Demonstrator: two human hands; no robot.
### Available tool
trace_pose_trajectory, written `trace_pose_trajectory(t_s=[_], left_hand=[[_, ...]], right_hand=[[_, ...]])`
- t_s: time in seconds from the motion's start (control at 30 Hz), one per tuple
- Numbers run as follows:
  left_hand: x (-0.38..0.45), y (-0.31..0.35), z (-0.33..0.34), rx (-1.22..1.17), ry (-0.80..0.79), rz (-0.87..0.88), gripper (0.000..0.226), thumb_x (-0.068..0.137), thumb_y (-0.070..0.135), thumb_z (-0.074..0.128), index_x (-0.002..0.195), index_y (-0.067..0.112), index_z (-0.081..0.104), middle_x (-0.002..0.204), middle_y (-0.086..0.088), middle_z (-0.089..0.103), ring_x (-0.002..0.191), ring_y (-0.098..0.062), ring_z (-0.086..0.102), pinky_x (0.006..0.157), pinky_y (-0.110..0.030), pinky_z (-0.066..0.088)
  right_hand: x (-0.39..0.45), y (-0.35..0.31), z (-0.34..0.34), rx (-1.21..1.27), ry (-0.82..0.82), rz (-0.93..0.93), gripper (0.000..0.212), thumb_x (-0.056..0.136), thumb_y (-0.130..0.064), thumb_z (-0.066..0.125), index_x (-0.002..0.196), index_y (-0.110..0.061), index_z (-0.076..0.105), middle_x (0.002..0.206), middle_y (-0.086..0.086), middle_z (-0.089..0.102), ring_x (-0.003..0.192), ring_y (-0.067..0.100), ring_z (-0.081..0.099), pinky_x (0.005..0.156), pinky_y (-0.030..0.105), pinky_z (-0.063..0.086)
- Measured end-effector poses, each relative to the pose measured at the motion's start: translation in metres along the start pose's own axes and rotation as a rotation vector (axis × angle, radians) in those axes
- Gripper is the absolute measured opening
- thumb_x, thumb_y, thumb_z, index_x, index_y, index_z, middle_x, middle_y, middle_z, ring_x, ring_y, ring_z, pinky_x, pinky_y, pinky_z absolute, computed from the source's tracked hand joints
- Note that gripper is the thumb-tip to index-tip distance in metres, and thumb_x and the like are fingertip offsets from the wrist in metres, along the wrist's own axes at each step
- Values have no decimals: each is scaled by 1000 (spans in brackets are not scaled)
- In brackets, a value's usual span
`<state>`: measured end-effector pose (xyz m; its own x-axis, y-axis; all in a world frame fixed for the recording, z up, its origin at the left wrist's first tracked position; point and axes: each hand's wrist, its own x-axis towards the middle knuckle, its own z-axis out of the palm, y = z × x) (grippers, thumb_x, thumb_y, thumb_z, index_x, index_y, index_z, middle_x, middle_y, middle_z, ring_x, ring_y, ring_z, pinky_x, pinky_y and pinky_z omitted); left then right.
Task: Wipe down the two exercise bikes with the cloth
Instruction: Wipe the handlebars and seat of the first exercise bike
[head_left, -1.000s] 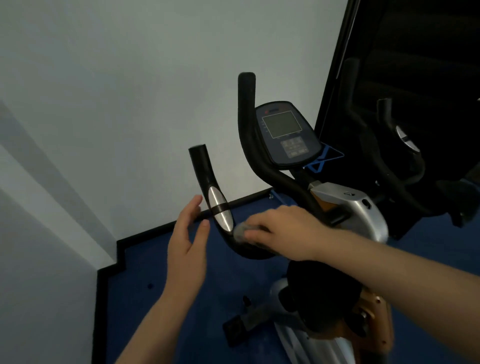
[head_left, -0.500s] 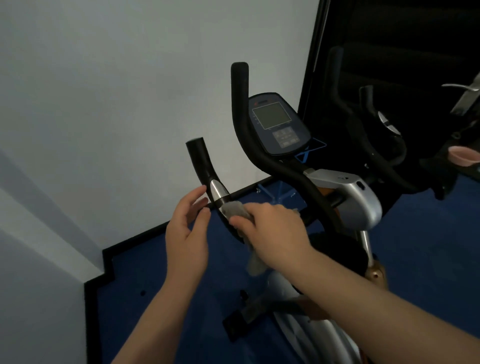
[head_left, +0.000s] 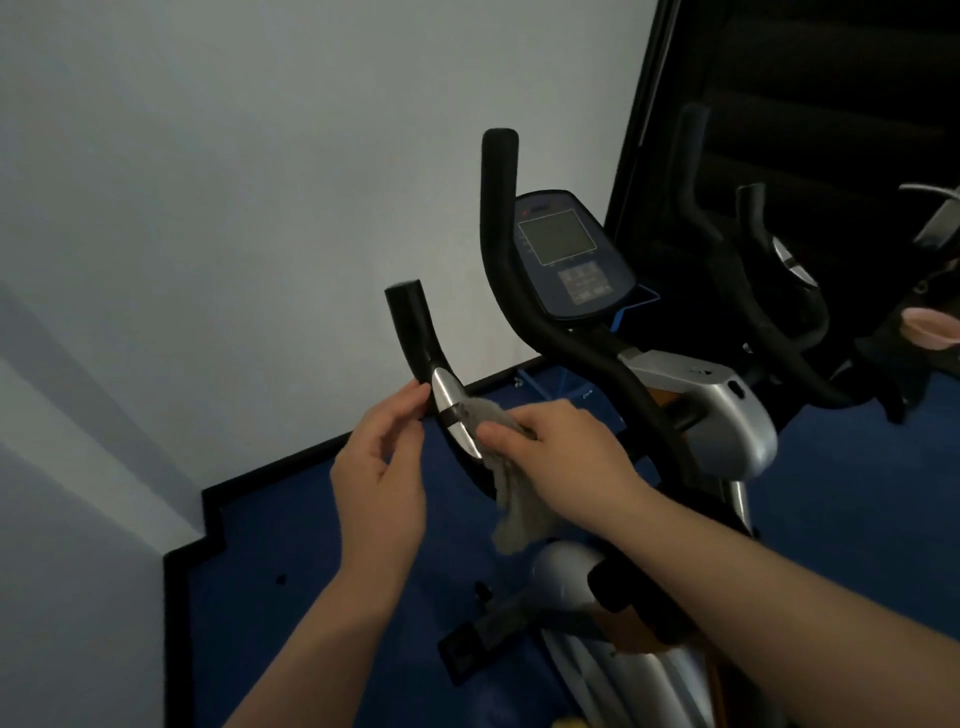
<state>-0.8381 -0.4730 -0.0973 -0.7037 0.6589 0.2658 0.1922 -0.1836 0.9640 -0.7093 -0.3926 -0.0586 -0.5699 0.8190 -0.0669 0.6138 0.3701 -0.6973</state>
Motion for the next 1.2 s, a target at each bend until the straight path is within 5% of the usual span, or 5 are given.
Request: trace_pose_trajectory(t_s=[0.27, 0.77, 0.87, 1.07, 1.2], left_hand=[[6, 10, -6, 115, 4, -44, 32, 95, 5, 54, 106, 30, 73, 107, 15, 72, 105, -3, 65, 92, -26, 51], [-13, 15, 9, 205, 112, -60, 28, 97, 13, 55, 118, 26, 67, 105, 16, 71, 94, -22, 67, 89, -42, 55], [-15, 15, 15, 217, 141, -31, 29, 97, 10, 55, 118, 25, 66, 106, 18, 70, 99, -6, 65, 91, -26, 52], [-15, 14, 11, 194, 236, -22, 31, 96, 6, 54, 111, 30, 67, 106, 21, 69, 107, 1, 61, 89, -11, 45], [-11, 14, 11, 168, 270, -17, 30, 96, 6, 54, 111, 27, 68, 107, 19, 70, 108, -1, 62, 94, -18, 47]], right_hand=[[81, -49, 14, 986, -162, 120, 32, 103, -35, 44, 111, -13, 65, 107, 12, 71, 95, 22, 69, 88, 39, 57], [84, -17, 24, 669, -270, -205, 23, 103, -40, 38, 115, -26, 52, 101, -6, 65, 93, 10, 64, 70, 13, 50], [99, -35, 13, 511, -144, -318, 27, 104, -34, 38, 123, -18, 50, 111, -1, 62, 101, 12, 59, 72, 8, 44], [79, -40, 26, 235, -52, -425, 67, 104, -33, 37, 154, -34, -7, 143, 1, 35, 102, 6, 44, 83, 25, 39], [104, -51, 1, 137, -76, -460, 64, 104, -33, 35, 155, -27, -2, 141, 9, 38, 105, 18, 50, 86, 31, 42]])
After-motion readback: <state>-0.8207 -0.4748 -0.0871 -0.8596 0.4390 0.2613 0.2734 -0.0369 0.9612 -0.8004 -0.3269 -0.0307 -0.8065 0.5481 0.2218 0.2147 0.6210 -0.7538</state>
